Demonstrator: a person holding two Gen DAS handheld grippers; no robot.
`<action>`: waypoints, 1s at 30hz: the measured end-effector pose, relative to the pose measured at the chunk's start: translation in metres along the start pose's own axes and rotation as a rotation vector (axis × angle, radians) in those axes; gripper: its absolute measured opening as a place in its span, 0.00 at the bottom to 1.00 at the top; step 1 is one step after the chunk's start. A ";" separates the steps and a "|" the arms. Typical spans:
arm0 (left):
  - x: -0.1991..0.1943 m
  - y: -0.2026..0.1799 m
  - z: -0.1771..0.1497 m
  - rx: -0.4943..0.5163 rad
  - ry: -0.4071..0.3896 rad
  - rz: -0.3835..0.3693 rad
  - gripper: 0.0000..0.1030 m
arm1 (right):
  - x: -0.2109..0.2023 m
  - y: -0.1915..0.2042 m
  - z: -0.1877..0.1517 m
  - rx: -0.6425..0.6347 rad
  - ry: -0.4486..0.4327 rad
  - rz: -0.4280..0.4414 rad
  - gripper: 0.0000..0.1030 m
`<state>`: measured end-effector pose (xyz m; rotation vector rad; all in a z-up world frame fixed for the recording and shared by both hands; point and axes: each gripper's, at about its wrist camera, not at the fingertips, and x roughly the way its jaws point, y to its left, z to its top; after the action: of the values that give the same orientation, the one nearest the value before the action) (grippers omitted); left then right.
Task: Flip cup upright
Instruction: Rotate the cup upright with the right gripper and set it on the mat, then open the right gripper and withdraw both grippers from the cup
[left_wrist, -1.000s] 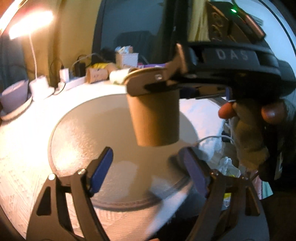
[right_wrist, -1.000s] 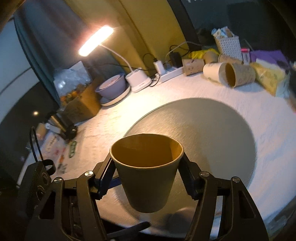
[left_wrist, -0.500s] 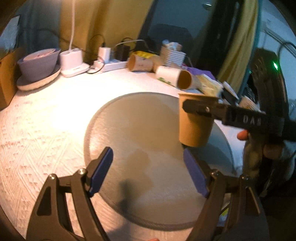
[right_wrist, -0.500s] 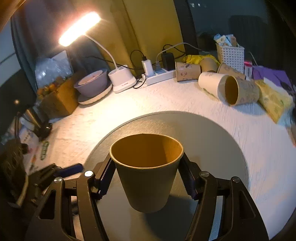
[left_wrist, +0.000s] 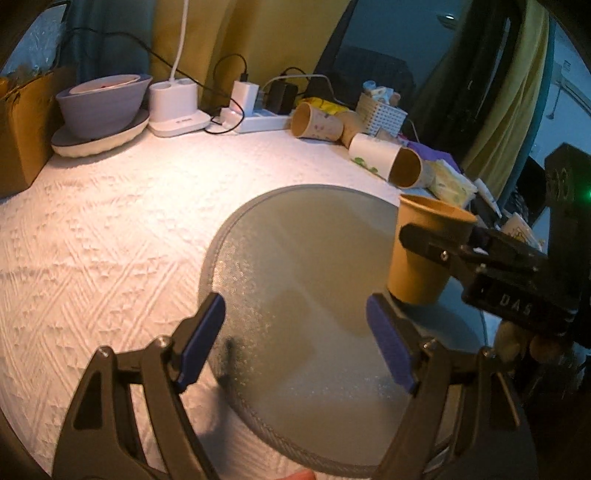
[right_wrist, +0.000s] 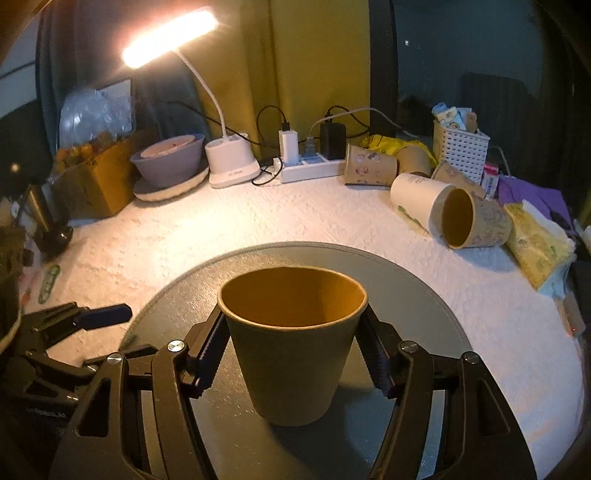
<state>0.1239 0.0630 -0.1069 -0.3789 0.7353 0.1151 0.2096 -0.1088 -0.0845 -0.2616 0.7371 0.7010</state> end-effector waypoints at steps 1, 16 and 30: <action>-0.001 0.000 -0.001 0.000 -0.004 -0.002 0.78 | -0.001 0.000 -0.001 0.003 0.000 0.000 0.66; -0.025 -0.010 -0.013 0.015 -0.045 0.020 0.78 | -0.026 0.007 -0.021 0.028 0.004 -0.013 0.73; -0.056 -0.030 -0.028 0.068 -0.087 0.024 0.78 | -0.067 0.018 -0.046 0.037 -0.010 -0.040 0.74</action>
<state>0.0715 0.0259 -0.0793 -0.2985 0.6560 0.1283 0.1376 -0.1492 -0.0710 -0.2388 0.7331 0.6494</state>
